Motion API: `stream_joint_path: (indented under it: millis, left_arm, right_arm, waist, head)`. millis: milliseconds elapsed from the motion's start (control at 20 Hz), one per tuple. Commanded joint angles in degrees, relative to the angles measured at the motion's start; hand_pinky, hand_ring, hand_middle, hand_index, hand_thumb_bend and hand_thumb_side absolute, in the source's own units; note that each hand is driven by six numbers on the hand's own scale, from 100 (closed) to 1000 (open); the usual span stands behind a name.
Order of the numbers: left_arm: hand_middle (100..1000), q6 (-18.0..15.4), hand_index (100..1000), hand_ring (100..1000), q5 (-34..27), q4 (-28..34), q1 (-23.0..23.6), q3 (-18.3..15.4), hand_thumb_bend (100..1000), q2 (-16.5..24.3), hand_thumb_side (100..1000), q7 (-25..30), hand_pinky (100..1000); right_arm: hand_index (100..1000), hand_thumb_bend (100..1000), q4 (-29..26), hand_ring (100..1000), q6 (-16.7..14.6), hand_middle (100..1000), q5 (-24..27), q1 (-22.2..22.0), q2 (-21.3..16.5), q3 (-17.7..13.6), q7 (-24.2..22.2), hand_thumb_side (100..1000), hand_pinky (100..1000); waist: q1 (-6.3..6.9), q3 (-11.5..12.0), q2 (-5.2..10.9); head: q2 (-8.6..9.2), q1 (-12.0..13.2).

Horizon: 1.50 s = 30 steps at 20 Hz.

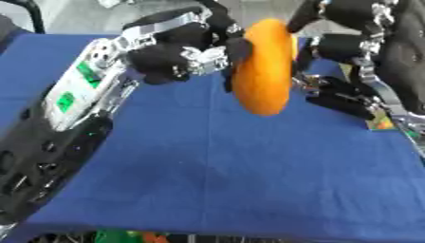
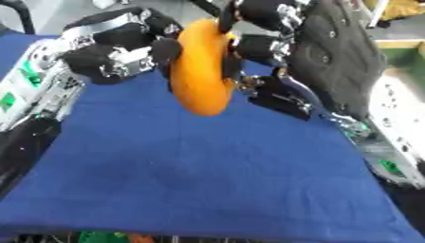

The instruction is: Pick up the objects with one hand, pass them to the other hand, and then place them into the box on the other side of the table.

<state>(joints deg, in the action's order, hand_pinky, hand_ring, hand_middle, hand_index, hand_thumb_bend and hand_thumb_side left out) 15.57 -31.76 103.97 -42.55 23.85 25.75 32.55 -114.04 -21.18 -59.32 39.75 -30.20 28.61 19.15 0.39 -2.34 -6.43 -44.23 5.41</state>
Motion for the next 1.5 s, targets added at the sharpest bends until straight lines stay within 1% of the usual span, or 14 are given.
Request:
stream_joint_path:
  millis: [50, 150, 200, 500, 700, 850, 950, 1050, 1100, 1150, 1200, 1250, 1350, 1500]
  left_arm:
    - [408, -0.13, 436, 488, 0.19, 0.49, -1.05, -0.52, 100, 0.29, 362, -0.18, 681]
    - [408, -0.12, 436, 485, 0.24, 0.46, -1.08, -0.45, 100, 0.36, 362, -0.11, 681]
    - [408, -0.13, 436, 484, 0.27, 0.45, -1.09, -0.43, 100, 0.37, 362, -0.08, 681]
    - [408, -0.15, 436, 483, 0.44, 0.29, -1.06, -0.37, 100, 0.37, 363, 0.01, 681]
    - [407, -0.22, 436, 483, 0.54, 0.21, -1.06, -0.29, 100, 0.39, 363, 0.10, 682]
    - [407, -0.18, 436, 483, 0.55, 0.18, -1.09, -0.13, 100, 0.37, 364, 0.23, 682]
    - [407, -0.15, 436, 483, 0.51, 0.21, -1.11, -0.09, 100, 0.24, 365, 0.28, 682]
    - [407, -0.14, 436, 484, 0.42, 0.22, -1.17, -0.13, 100, 0.12, 364, 0.25, 682]
    - [407, -0.14, 436, 484, 0.39, 0.22, -1.20, -0.15, 100, 0.08, 365, 0.24, 682]
    - [407, -0.15, 436, 484, 0.34, 0.23, -1.23, -0.19, 100, 0.02, 365, 0.22, 682]
    - [407, -0.15, 436, 484, 0.29, 0.24, -1.25, -0.23, 100, -0.02, 365, 0.18, 682]
    - [407, -0.17, 437, 484, 0.24, 0.25, -1.25, -0.27, 100, -0.06, 366, 0.14, 682]
    - [407, -0.17, 437, 484, 0.20, 0.25, -1.24, -0.33, 100, -0.05, 366, 0.07, 682]
    - [405, -0.22, 437, 484, 0.14, 0.24, -1.20, -0.46, 100, -0.09, 367, -0.05, 682]
  right_arm:
    - [788, 467, -0.55, 635, -0.89, 626, -0.99, 0.78, -1.22, -0.51, -0.72, 100, 673]
    - [849, 496, -0.55, 675, -1.77, 680, -1.44, 0.81, -1.42, -0.37, -1.39, 101, 700]
    - [885, 513, -0.55, 695, -2.20, 710, -1.54, 0.80, -1.53, -0.31, -1.75, 130, 714]
    - [955, 549, -0.55, 729, -3.94, 764, -1.31, 0.86, -1.91, -0.07, -3.79, 187, 740]
    - [978, 537, -0.55, 744, -5.34, 800, -0.46, 1.35, -1.98, 0.23, -5.54, 170, 758]
    - [967, 491, -0.55, 737, -6.07, 774, 0.58, 1.84, -2.02, 0.32, -6.61, 100, 755]
    - [920, 447, -0.55, 715, -6.13, 696, 1.36, 2.10, -1.92, 0.27, -6.75, 100, 744]
    - [823, 428, -0.55, 686, -5.86, 615, 2.49, 2.28, -1.67, 0.26, -6.10, 100, 726]
    - [715, 406, -0.55, 665, -5.70, 566, 3.07, 2.37, -1.59, 0.26, -5.59, 100, 714]
    - [686, 397, -0.55, 658, -5.46, 555, 3.69, 2.48, -1.46, 0.24, -4.94, 100, 711]
    - [578, 370, -0.55, 638, -5.24, 511, 4.21, 2.56, -1.39, 0.22, -4.33, 100, 699]
    - [514, 354, -0.55, 623, -5.00, 475, 4.72, 2.62, -1.31, 0.21, -3.62, 100, 690]
    - [445, 325, -0.55, 599, -4.53, 416, 5.53, 2.67, -1.26, 0.19, -2.24, 100, 675]
    - [442, 306, -0.55, 566, -3.79, 312, 6.28, 2.63, -1.31, 0.15, -0.48, 100, 653]
  waist:
    - [0.48, -0.03, 0.76]
    - [0.43, -0.03, 0.79]
    - [0.40, -0.03, 0.79]
    - [0.34, -0.09, 0.79]
    - [0.33, -0.07, 0.83]
    - [0.30, -0.06, 0.86]
    - [0.25, -0.05, 0.86]
    - [0.22, -0.02, 0.86]
    - [0.22, -0.01, 0.86]
    - [0.21, 0.01, 0.86]
    - [0.21, 0.03, 0.86]
    - [0.21, 0.04, 0.86]
    - [0.21, 0.06, 0.87]
    - [0.19, 0.07, 0.89]
  head:
    - [0.11, -0.11]
    - [0.11, -0.05]
    - [0.11, -0.03]
    - [0.11, 0.03]
    - [0.11, 0.03]
    - [0.11, 0.03]
    - [0.11, 0.04]
    - [0.11, 0.07]
    - [0.11, 0.08]
    - [0.11, 0.06]
    - [0.11, 0.04]
    - [0.11, 0.02]
    - [0.11, 0.01]
    - [0.11, 0.00]
